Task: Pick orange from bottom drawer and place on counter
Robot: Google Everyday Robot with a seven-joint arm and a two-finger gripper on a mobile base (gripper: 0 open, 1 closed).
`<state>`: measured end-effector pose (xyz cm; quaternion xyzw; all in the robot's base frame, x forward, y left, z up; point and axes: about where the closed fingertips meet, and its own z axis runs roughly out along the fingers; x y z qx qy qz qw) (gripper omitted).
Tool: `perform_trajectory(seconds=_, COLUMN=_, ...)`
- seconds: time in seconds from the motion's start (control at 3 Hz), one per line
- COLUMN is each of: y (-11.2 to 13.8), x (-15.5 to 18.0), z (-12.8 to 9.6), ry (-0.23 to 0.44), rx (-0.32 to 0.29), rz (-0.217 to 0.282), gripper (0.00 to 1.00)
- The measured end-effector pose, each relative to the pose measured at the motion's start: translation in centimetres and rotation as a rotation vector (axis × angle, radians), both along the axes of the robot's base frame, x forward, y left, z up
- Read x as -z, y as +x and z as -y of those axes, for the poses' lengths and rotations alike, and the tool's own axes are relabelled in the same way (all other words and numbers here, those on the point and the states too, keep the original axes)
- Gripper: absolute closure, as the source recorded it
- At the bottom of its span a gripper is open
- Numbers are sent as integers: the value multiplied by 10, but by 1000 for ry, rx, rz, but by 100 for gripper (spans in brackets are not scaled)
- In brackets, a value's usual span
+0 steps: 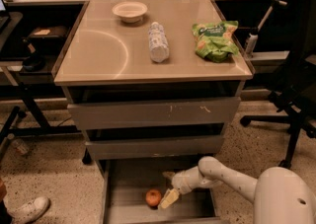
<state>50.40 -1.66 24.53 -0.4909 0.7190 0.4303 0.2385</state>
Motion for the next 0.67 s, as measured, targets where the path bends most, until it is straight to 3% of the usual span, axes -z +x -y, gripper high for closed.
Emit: perform_trajectory(seconds=0.67, y=7, x=32, z=-16, ry=-95, rx=-48, rz=72, gripper=0)
